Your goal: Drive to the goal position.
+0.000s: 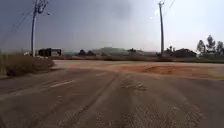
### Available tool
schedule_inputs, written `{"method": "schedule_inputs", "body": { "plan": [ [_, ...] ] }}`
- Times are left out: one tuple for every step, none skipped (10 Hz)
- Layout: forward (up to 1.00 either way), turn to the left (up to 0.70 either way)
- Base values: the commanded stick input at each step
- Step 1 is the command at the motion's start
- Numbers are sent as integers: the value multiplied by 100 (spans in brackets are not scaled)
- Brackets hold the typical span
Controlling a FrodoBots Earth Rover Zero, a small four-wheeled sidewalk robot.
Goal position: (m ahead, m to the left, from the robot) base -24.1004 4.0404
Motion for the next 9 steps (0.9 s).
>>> {"method": "schedule_inputs", "body": {
  "plan": [
    [0,-45],
    [0,-45],
    [0,-45],
    [0,-45],
    [0,-45],
    [0,-45],
    [0,-45],
    [0,-45],
    [0,-45]
  ]
}}
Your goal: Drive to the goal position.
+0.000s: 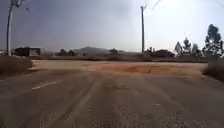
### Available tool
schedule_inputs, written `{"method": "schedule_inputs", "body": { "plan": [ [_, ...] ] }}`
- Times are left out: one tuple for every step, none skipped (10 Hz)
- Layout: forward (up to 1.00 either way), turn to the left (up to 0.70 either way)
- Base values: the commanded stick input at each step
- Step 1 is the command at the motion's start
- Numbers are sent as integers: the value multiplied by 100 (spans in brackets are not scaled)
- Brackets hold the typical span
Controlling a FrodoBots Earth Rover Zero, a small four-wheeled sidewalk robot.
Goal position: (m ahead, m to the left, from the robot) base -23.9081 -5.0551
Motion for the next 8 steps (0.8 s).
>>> {"method": "schedule_inputs", "body": {
  "plan": [
    [0,-45],
    [0,-45],
    [0,-45],
    [0,-45],
    [0,-45],
    [0,-45],
    [0,-45],
    [0,-45]
  ]
}}
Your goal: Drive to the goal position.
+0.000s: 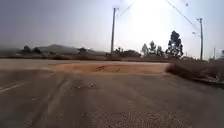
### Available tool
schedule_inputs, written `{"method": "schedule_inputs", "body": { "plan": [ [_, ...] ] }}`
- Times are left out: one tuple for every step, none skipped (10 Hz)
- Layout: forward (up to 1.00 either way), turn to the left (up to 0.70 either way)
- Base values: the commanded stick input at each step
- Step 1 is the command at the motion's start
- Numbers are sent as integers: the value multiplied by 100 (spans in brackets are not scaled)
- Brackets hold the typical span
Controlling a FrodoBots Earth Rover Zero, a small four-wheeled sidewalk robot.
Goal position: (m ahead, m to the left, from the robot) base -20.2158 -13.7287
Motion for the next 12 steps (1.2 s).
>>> {"method": "schedule_inputs", "body": {
  "plan": [
    [0,-45],
    [0,-45],
    [0,-45],
    [0,-45],
    [0,-45],
    [0,-45],
    [0,-45],
    [0,-45],
    [0,-45],
    [0,-45],
    [0,-45],
    [0,-45]
  ]
}}
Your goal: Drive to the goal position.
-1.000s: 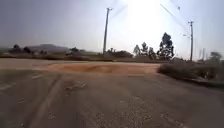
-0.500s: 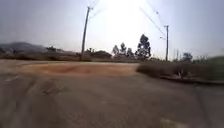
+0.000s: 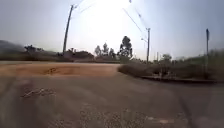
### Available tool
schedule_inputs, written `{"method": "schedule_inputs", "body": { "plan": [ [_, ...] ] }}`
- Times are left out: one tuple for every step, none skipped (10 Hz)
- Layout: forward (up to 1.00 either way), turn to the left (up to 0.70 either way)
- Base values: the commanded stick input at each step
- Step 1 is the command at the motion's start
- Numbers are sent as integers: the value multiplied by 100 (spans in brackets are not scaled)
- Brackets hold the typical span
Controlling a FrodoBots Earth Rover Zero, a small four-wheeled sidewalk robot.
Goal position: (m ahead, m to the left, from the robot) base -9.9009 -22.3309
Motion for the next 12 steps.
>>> {"method": "schedule_inputs", "body": {
  "plan": [
    [0,-45],
    [0,-45],
    [0,-45],
    [0,-45],
    [0,-45],
    [0,-45],
    [0,-45],
    [0,-45],
    [0,-45],
    [0,-45],
    [0,-45],
    [0,-45]
  ]
}}
